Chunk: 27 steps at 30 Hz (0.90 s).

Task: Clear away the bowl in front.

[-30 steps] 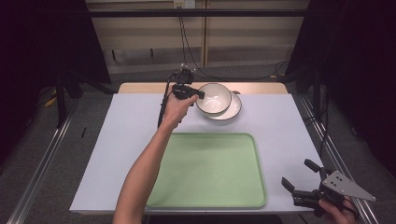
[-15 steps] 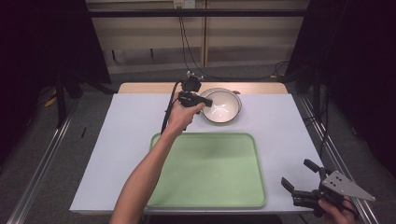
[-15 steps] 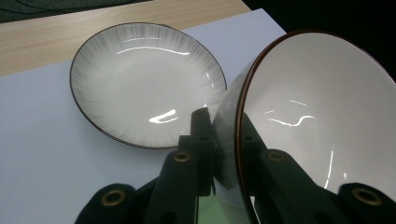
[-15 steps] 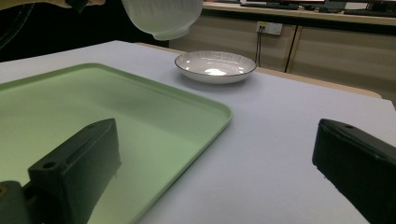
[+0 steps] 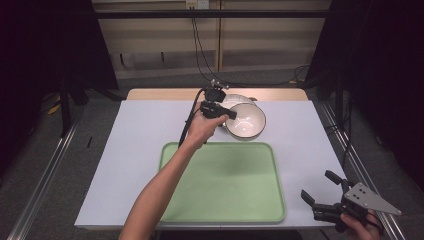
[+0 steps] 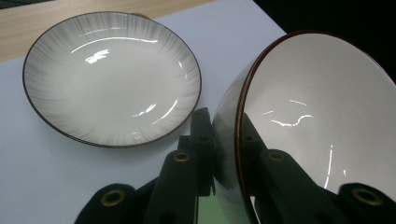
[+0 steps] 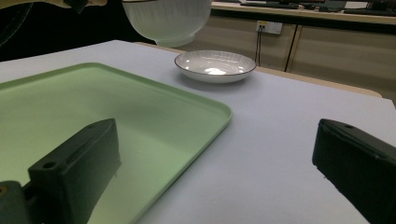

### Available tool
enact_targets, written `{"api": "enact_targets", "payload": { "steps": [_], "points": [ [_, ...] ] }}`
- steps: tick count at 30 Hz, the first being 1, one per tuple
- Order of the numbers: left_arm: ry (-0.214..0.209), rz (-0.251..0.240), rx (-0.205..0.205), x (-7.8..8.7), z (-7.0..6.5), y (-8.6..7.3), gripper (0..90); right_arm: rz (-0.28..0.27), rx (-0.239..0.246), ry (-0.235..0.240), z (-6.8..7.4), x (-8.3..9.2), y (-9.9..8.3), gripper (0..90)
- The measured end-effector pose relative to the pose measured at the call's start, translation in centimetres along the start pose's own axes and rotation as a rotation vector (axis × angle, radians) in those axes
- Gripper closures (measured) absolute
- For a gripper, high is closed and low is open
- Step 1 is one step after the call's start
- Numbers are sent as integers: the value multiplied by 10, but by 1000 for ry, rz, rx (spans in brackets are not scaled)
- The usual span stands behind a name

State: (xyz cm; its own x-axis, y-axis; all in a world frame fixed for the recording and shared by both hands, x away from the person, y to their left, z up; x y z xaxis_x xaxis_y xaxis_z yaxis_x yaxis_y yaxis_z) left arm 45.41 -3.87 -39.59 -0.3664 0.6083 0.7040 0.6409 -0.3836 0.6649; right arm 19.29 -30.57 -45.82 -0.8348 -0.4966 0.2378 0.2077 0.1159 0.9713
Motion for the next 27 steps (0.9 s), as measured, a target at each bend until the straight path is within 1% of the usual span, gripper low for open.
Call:
{"api": "enact_targets", "payload": {
  "steps": [1,2,4,6,7,8,9,11,13,15,16,17,18,19,20,21,23,24,25,26,27],
  "points": [
    [4,-7,10,-2,-2,1,820,0,-1,-3,0,0,0,5],
    [1,1,5,-4,-2,1,819,-1,2,-5,0,0,0,5],
    [-17,2,11,-7,-5,1,820,-3,2,-9,0,0,0,5],
    [-28,6,3,-12,-9,1,820,0,1,-3,0,0,0,5],
    [-27,12,-2,-13,-11,0,820,-2,-1,-11,-1,0,0,5],
    [-33,10,4,-16,-14,0,820,-3,-1,-7,-1,0,0,5],
    [-40,15,-3,-18,-15,-1,820,-2,-6,-6,-1,0,0,5],
    [-45,19,1,-22,-19,-3,821,-6,-1,-9,-1,0,0,5],
    [-51,31,-12,-26,-22,-6,820,-2,-1,-9,-1,1,0,5],
    [-62,26,3,-31,-25,-8,820,-4,0,-11,-1,1,0,5],
    [-63,41,-16,-31,-25,-10,821,-5,-1,-11,-1,1,0,5],
    [-60,41,-16,-34,-27,-11,820,-4,0,-6,-1,1,0,5],
    [-53,49,-31,-35,-28,-13,820,-4,1,-6,-1,1,0,5],
    [-50,50,-23,-38,-30,-14,820,-5,2,-6,-1,1,0,5],
    [-55,58,-32,-39,-30,-15,819,-3,1,-7,-1,1,0,5],
    [-54,56,-23,-40,-31,-16,819,-3,1,-7,-1,1,0,5],
    [-54,66,-35,-43,-33,-18,821,-1,4,-13,-2,1,0,5],
    [-53,64,-27,-45,-35,-19,820,2,1,-11,-1,1,0,5],
    [-57,71,-37,-46,-35,-21,821,1,4,-7,-1,1,0,5],
    [-61,71,-27,-48,-37,-23,821,1,7,-9,-1,1,0,5],
    [-60,80,-40,-50,-37,-24,820,1,7,-9,-1,1,0,5]
  ]
}}
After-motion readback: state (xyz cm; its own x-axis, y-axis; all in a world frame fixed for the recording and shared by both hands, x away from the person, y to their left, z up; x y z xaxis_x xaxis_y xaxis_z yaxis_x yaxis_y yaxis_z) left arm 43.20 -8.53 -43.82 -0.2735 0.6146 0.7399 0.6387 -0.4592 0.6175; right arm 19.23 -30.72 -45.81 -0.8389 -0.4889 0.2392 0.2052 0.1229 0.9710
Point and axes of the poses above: each handheld gripper's, and its own axes: x roughly backward along the jaws, y roughly out of its top, z roughly to its left, the point moved 5 cm from there along -x, roughly forward along the jaws, and after that the axes turned 4 degrees about y, right-handed, at the moved point
